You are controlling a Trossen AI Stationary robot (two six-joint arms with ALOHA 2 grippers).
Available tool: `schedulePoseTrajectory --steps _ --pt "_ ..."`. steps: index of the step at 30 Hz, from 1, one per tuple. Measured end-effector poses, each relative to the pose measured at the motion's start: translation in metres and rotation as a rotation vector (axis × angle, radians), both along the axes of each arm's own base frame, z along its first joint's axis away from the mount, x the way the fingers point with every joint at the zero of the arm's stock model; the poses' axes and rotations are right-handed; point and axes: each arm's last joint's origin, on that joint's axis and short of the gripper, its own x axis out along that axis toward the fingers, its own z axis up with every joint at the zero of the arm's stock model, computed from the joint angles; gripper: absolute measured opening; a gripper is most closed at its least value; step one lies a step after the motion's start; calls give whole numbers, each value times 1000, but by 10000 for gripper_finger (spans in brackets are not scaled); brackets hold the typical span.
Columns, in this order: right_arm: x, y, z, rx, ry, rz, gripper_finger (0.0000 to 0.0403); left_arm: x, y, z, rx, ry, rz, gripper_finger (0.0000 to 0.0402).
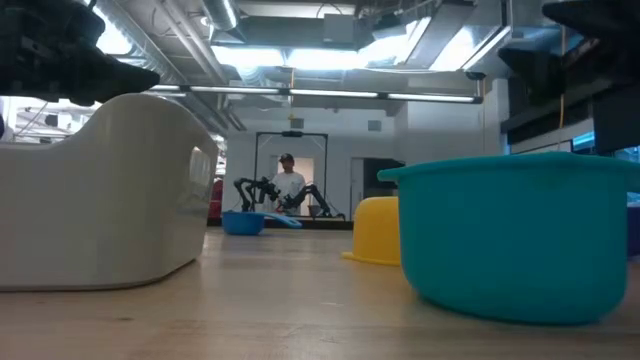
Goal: Nest measuring cups in basket
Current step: Put the light blue measuring cup into the grey bin
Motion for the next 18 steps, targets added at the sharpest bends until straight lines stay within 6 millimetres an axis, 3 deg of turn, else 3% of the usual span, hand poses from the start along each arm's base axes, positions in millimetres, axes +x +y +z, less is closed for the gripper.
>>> schedulePoseTrajectory --steps 8,18 --pt "13 2 39 24 42 -35 371 0 0 0 0 0 0 0" --pt "62 14 80 12 190 12 371 0 0 0 0 0 0 0"
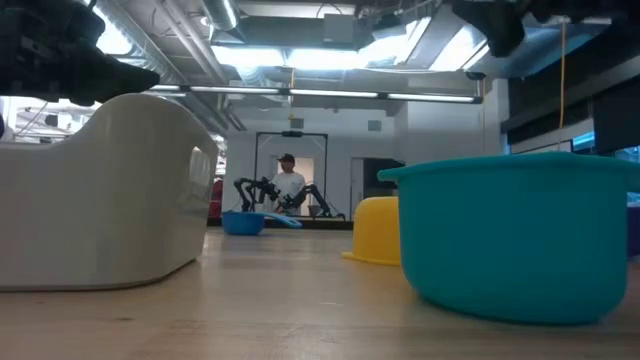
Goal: Nest measuring cups in basket
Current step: Put the light blue measuring cup into the grey bin
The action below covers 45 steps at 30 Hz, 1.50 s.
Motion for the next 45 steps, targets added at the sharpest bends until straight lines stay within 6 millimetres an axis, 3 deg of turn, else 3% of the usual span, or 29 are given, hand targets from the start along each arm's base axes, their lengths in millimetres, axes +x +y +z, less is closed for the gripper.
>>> schedulePoseTrajectory --steps 9,22,34,45 --pt "51 20 15 24 201 48 371 0 0 0 0 0 0 0" --pt "113 64 16 223 704 -50 358 0 0 0 0 0 0 0" --pt "140 118 -13 308 952 51 323 0 0 0 0 0 1 0" --pt "152 143 -58 277 1073 29 322 0 0 0 0 0 3 0"
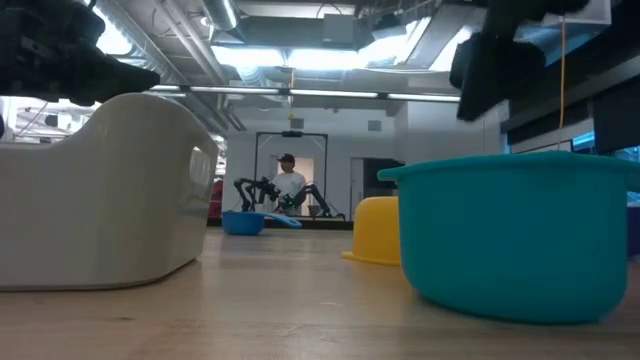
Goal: Nest measuring cups in basket
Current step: Put the light blue measuring cup into the grey bin
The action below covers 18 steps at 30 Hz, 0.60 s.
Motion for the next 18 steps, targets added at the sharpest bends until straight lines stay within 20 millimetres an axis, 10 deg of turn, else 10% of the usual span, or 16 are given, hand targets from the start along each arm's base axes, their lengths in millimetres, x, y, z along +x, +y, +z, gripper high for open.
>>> schedulePoseTrajectory --steps 18 --pt "11 4 -47 -106 109 -17 322 0 0 0 0 0 0 0"
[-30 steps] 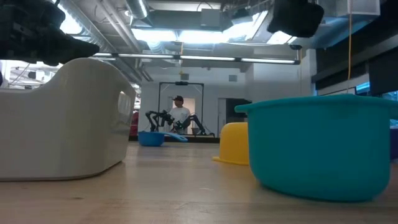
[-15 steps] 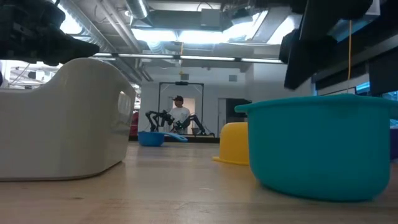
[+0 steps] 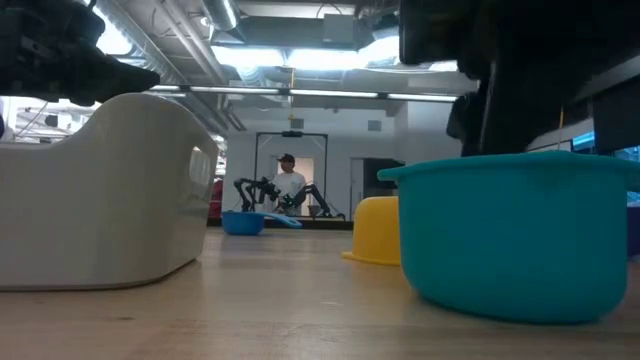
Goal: Nest measuring cups in basket
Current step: Put the light blue measuring cup into the grey bin
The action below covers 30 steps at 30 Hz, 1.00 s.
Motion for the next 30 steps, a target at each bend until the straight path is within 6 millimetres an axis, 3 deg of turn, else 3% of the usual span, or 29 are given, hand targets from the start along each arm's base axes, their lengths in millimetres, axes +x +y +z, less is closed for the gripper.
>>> schedulePoseTrajectory --steps 10,21,30 --pt "2 1 -13 -14 32 -4 312 0 0 0 0 0 0 0" --pt "2 1 -13 -14 33 -3 202 0 0 0 0 0 0 0" --pt "2 1 -13 -13 33 -3 141 0 0 0 0 0 0 0"
